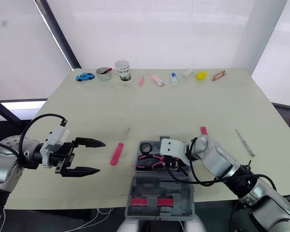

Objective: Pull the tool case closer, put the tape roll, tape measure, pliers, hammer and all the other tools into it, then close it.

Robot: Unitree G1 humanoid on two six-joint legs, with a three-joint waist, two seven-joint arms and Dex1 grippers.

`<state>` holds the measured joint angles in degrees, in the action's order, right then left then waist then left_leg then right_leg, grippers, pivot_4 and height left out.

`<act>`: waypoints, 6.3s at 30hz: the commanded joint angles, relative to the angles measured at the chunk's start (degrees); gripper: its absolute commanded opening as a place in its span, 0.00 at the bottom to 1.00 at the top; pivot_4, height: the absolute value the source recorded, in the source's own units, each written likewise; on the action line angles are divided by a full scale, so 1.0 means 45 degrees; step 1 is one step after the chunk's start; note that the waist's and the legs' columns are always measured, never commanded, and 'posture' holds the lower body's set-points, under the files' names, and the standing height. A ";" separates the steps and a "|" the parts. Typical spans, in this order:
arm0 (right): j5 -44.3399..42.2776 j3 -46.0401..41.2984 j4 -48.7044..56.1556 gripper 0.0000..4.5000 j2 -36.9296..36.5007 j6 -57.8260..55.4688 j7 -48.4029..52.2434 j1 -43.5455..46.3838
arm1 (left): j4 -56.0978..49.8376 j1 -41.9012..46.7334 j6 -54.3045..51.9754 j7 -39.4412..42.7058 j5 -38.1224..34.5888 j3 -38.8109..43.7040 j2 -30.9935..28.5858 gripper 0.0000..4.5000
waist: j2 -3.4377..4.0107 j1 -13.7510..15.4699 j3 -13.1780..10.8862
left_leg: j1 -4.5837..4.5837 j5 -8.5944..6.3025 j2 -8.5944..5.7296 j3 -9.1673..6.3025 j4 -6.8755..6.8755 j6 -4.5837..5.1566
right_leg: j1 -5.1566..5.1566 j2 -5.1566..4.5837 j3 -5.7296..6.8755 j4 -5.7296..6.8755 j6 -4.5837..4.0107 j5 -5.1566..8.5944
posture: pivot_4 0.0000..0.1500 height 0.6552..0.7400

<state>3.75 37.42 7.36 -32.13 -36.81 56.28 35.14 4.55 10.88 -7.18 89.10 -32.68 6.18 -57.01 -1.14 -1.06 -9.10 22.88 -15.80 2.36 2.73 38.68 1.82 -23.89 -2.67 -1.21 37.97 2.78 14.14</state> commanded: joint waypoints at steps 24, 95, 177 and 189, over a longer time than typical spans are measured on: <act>-0.1792 -0.3356 -0.1483 0.00 0.1633 0.4187 -0.0475 -0.1735 | -0.0175 0.0200 0.0222 0.0594 0.0106 -0.0077 0.0507 1.00 | -0.0004 0.0061 -0.0001 | 0.0006 0.0000 -0.0005 0.0007 0.0003 -0.0001 | 0.0011 -0.0006 0.0005 -0.0009 0.0002 -0.0001 | 1.00 1.00; -0.4781 -0.9216 0.0341 0.00 0.2643 0.5797 -0.2626 -0.5557 | -0.1361 -0.1584 -0.1361 -0.3802 -0.0148 0.1765 0.2734 1.00 | -0.0010 0.0143 0.0065 | 0.0004 -0.0006 0.0060 -0.0044 -0.0094 -0.0009 | -0.0037 -0.0036 0.0050 -0.0041 -0.0078 0.0051 | 1.00 1.00; -0.2136 -0.5947 -0.2079 0.00 -0.0807 0.8785 0.0408 -0.7412 | 0.4763 0.0507 0.3774 -0.1984 0.5232 -0.3366 0.4391 0.00 | -0.0018 0.0153 0.0054 | -0.0051 -0.0003 -0.0005 -0.0012 -0.0003 -0.0003 | 0.0060 -0.0023 0.0057 -0.0003 -0.0047 0.0033 | 1.00 1.00; -0.1782 -0.5603 -0.2478 0.00 -0.0306 0.9080 0.0207 -0.6971 | 0.5969 0.1264 0.4332 -0.2115 0.5591 -0.3645 0.5107 0.00 | -0.0002 0.0165 0.0064 | -0.0054 -0.0002 -0.0007 -0.0012 0.0040 -0.0002 | 0.0077 -0.0023 0.0055 0.0009 -0.0030 0.0019 | 1.00 1.00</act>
<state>-3.97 12.02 -4.67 -33.79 2.78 57.16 3.17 29.78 16.16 11.97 80.81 -9.03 -9.21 -34.67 -1.15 -0.32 -8.81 22.63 -15.81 2.33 2.67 38.89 1.81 -23.54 -2.77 -0.96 38.02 2.65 14.22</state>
